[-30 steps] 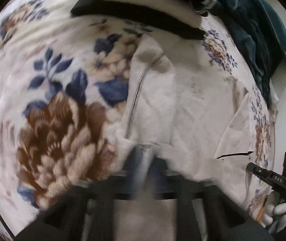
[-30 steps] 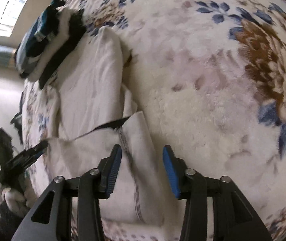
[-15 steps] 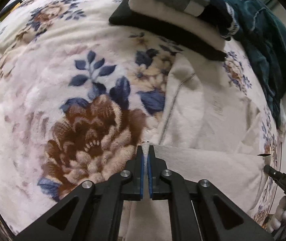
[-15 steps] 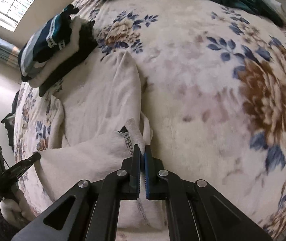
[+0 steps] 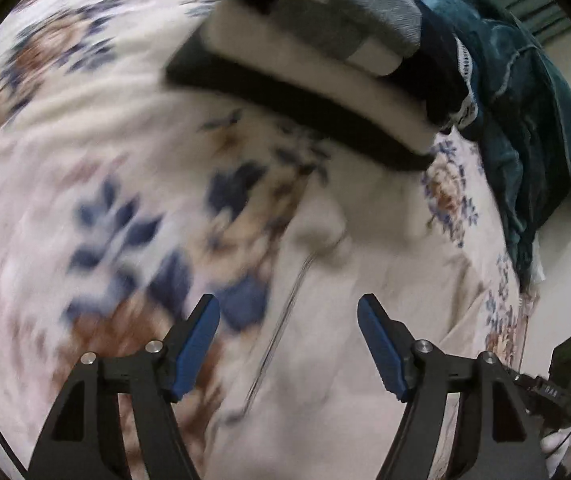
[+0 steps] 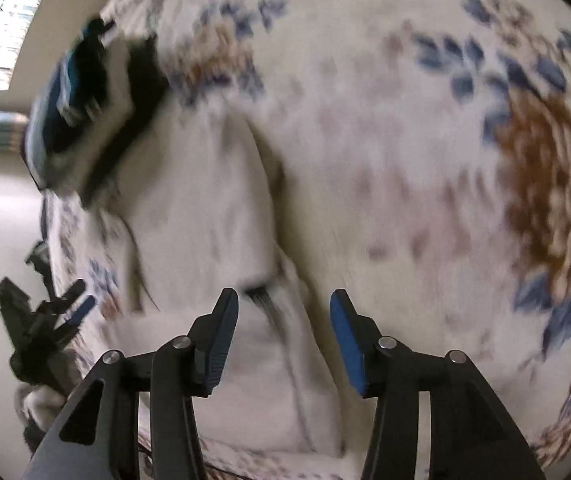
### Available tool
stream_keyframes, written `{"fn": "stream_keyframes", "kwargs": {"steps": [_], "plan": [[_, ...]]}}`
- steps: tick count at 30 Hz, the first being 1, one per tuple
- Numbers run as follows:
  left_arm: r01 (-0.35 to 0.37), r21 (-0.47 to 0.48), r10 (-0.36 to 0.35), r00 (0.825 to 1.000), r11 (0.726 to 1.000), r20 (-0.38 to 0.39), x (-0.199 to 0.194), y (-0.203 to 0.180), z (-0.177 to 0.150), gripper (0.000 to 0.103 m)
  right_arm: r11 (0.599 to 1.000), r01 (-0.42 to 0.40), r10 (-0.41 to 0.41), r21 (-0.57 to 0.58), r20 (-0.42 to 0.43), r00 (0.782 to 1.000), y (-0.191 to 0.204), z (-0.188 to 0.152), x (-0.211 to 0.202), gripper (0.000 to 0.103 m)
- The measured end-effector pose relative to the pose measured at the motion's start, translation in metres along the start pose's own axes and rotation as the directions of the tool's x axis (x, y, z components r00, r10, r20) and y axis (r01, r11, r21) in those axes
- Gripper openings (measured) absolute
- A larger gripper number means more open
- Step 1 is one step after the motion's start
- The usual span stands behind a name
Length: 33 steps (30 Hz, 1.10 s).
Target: Fold small clothes
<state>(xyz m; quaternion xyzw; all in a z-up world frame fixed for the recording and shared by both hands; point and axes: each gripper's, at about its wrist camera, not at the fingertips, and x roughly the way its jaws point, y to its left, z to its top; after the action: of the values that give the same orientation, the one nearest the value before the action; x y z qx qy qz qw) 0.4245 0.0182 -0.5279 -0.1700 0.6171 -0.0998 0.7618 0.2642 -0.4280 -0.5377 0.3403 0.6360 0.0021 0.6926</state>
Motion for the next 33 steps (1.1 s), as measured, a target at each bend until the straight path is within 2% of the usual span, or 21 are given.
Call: {"fn": "stream_keyframes", "kwargs": {"steps": [6, 9, 11, 12, 13, 14, 17, 22, 25, 28, 30, 33], "plan": [[-0.028, 0.135, 0.042, 0.994, 0.99, -0.102, 0.059, -0.032, 0.045, 0.07, 0.998, -0.057, 0.055, 0.018, 0.063, 0.996, 0.018, 0.063, 0.006, 0.05], [-0.055, 0.183, 0.08, 0.988, 0.982, -0.135, 0.082, -0.038, 0.057, 0.07, 0.997, -0.076, 0.076, 0.016, 0.03, 0.997, 0.03, 0.105, 0.031, 0.05], [-0.071, 0.205, 0.099, 0.987, 0.976, -0.13, 0.089, -0.038, 0.059, 0.066, 0.998, -0.059, 0.059, 0.005, -0.013, 0.998, 0.039, 0.126, 0.052, 0.05], [-0.067, 0.227, 0.095, 0.989, 0.972, -0.116, 0.091, -0.04, 0.06, 0.058, 0.999, -0.054, 0.054, -0.002, -0.047, 0.997, 0.043, 0.135, 0.064, 0.05], [-0.082, 0.25, 0.109, 0.989, 0.965, -0.096, 0.091, -0.042, 0.06, 0.018, 0.999, -0.049, 0.049, -0.001, -0.104, 0.993, 0.046, 0.144, 0.082, 0.05], [-0.095, 0.277, 0.124, 0.988, 0.956, -0.089, 0.091, -0.044, 0.06, 0.004, 0.999, -0.034, 0.034, 0.001, -0.12, 0.992, 0.048, 0.147, 0.09, 0.048], [-0.061, 0.314, 0.084, 0.995, 0.948, -0.061, 0.082, -0.048, 0.054, 0.004, 0.998, 0.017, -0.022, -0.062, -0.076, 0.997, 0.064, 0.154, 0.097, 0.007], [-0.027, 0.302, 0.028, 1.0, 0.953, 0.003, 0.044, -0.05, 0.047, 0.003, 0.992, -0.004, 0.005, -0.125, 0.0, 1.0, 0.084, 0.146, 0.075, 0.004], [0.015, 0.284, -0.033, 0.998, 0.959, 0.059, 0.002, -0.05, 0.035, 0.003, 0.987, -0.023, 0.03, -0.158, 0.041, 0.999, 0.094, 0.131, 0.051, 0.004], [0.045, 0.277, -0.077, 0.992, 0.96, 0.103, -0.034, -0.052, 0.024, 0.003, 0.978, -0.008, 0.028, -0.21, 0.092, 0.995, 0.1, 0.106, 0.021, 0.004], [0.059, 0.289, -0.102, 0.985, 0.956, 0.137, -0.064, -0.056, 0.008, 0.003, 0.972, -0.005, 0.033, -0.234, 0.115, 0.993, 0.102, 0.089, 0.004, 0.004], [0.079, 0.282, -0.128, 0.979, 0.956, 0.159, -0.089, -0.06, -0.015, 0.003, 0.968, -0.025, 0.061, -0.251, 0.137, 0.989, 0.098, 0.056, -0.022, 0.004]]}}
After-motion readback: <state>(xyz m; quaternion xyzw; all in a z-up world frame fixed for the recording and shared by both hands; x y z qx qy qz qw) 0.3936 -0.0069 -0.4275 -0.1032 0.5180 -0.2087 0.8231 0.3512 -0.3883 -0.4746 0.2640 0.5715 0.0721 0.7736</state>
